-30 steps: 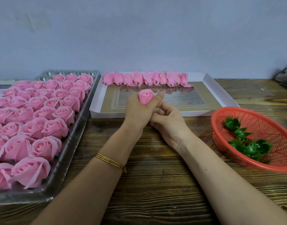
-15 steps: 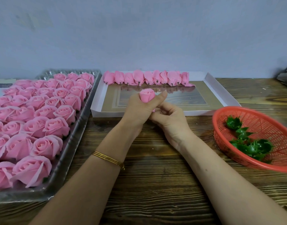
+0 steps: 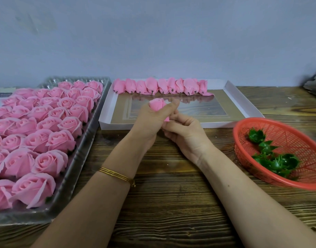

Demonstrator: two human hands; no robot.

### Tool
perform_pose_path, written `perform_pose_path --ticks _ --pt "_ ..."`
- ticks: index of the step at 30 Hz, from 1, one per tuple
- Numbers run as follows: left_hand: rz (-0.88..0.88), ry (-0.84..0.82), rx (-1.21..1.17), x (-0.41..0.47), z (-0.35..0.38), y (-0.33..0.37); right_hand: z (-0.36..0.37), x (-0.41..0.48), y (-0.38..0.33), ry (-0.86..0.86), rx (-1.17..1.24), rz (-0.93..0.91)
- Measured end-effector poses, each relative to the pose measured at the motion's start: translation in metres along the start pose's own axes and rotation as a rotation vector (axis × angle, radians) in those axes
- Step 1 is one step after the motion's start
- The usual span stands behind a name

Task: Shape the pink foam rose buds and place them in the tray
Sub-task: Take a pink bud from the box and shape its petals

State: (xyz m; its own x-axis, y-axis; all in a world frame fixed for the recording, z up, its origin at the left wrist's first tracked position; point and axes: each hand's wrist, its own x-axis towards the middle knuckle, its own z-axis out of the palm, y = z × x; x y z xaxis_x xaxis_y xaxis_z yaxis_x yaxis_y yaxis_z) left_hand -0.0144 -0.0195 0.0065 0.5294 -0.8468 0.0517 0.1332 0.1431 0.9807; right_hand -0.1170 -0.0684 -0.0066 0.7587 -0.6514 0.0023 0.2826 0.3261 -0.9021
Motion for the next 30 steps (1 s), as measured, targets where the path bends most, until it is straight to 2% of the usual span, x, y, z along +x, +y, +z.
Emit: perform_pose_path --ticks 5,11,21,30 --pt "-0.048 0.092 -0.072 0.001 0.005 -0.003 0.006 -0.002 0.004 0.106 -0.148 -0.121" --pt "-0.034 0.053 -0.071 -0.002 0.007 0.000 0.009 -0.004 0.005 0.154 -0.218 -0.177" --pt "-0.022 -0.079 0.031 -0.004 0.002 0.005 0.008 -0.003 0.001 0.078 -0.106 -0.056" --pt "-0.006 -0.197 0.045 -0.008 -0.001 0.010 0.003 -0.002 -0.002 -0.066 -0.018 0.034"
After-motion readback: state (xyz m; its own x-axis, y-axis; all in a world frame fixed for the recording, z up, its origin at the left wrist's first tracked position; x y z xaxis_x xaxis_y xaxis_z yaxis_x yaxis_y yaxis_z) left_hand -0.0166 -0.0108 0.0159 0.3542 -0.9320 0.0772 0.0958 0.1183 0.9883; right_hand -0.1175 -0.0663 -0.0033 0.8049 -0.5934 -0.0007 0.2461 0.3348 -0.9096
